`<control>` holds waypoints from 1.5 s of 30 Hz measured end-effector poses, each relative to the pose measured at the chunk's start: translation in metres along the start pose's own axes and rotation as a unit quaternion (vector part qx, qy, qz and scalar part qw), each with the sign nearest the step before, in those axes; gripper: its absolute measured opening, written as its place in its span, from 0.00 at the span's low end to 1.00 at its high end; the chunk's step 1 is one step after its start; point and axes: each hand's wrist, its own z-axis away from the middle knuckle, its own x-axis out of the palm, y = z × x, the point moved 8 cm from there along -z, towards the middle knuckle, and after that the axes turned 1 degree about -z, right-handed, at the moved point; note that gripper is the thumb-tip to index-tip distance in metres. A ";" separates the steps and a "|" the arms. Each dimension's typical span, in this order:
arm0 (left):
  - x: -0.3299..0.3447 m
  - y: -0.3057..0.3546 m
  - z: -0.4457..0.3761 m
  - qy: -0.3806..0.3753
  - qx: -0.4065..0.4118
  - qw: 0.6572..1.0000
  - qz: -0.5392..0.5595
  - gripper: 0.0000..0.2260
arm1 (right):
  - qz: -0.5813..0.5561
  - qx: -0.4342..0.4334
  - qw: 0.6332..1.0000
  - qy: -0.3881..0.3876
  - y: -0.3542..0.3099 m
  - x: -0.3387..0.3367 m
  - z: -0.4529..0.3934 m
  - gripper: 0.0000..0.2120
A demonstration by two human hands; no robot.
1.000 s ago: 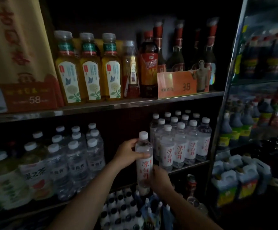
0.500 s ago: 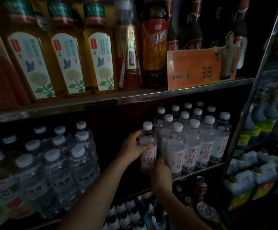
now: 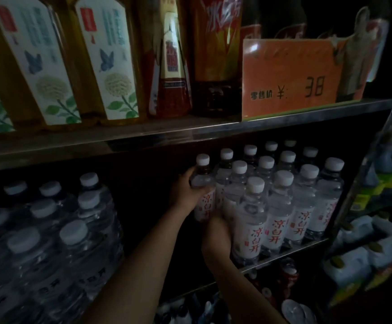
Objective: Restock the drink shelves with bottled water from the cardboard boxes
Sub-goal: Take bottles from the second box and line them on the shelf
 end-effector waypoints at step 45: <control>0.078 0.135 0.377 -0.240 -0.006 0.965 -0.103 0.23 | 0.071 0.044 0.996 -0.041 0.098 -0.389 0.314 0.31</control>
